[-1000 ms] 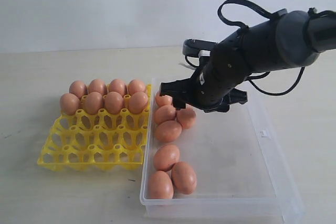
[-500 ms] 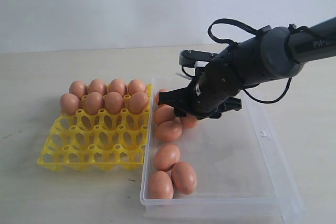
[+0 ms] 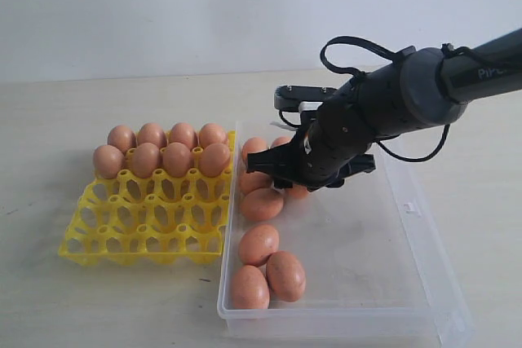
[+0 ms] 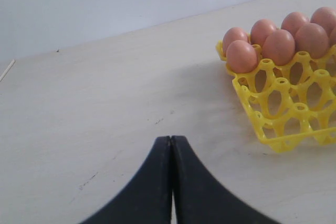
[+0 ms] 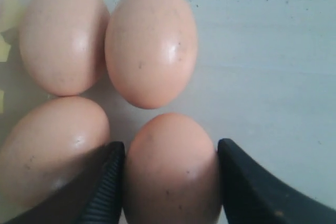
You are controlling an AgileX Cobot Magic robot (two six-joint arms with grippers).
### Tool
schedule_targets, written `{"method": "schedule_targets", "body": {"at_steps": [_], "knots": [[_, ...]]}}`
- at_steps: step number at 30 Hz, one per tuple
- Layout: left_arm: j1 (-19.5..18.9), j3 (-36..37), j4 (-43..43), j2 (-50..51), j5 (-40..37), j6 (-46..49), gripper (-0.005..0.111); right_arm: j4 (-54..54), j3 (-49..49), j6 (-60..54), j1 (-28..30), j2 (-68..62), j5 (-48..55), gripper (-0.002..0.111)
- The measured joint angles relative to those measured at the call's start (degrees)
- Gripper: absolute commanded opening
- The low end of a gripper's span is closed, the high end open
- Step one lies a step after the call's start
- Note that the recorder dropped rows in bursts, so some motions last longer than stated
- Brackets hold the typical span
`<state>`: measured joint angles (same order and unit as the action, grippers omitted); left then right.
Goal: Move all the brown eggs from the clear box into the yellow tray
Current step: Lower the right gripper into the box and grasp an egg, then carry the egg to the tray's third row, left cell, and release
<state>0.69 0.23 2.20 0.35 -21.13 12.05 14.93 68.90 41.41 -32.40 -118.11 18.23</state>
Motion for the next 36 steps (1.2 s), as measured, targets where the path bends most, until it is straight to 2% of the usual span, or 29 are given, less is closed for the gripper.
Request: {"method": "schedule_targets", "body": {"at_steps": [6, 9, 15, 18, 24, 36], "knots": [[0.00, 0.00, -0.10, 0.00, 0.00, 0.00, 0.000, -0.14, 0.00, -5.10, 0.00, 4.77, 1.18, 0.000], [0.00, 0.00, -0.10, 0.00, 0.00, 0.00, 0.000, -2.72, 0.00, -12.40, 0.00, 9.04, -1.22, 0.000], [0.00, 0.00, -0.10, 0.00, 0.00, 0.00, 0.000, -13.04, 0.00, -35.95, -4.39, 11.86, -17.74, 0.000], [0.00, 0.00, -0.10, 0.00, 0.00, 0.00, 0.000, -15.38, 0.00, -41.06, -7.21, 10.27, -26.90, 0.000], [0.00, 0.00, -0.10, 0.00, 0.00, 0.00, 0.000, -14.11, 1.20, -42.97, -11.91, 3.50, -41.89, 0.000], [0.00, 0.00, -0.10, 0.00, 0.00, 0.00, 0.000, -10.23, 15.55, -38.98, -16.33, -11.74, -38.36, 0.000]]}}
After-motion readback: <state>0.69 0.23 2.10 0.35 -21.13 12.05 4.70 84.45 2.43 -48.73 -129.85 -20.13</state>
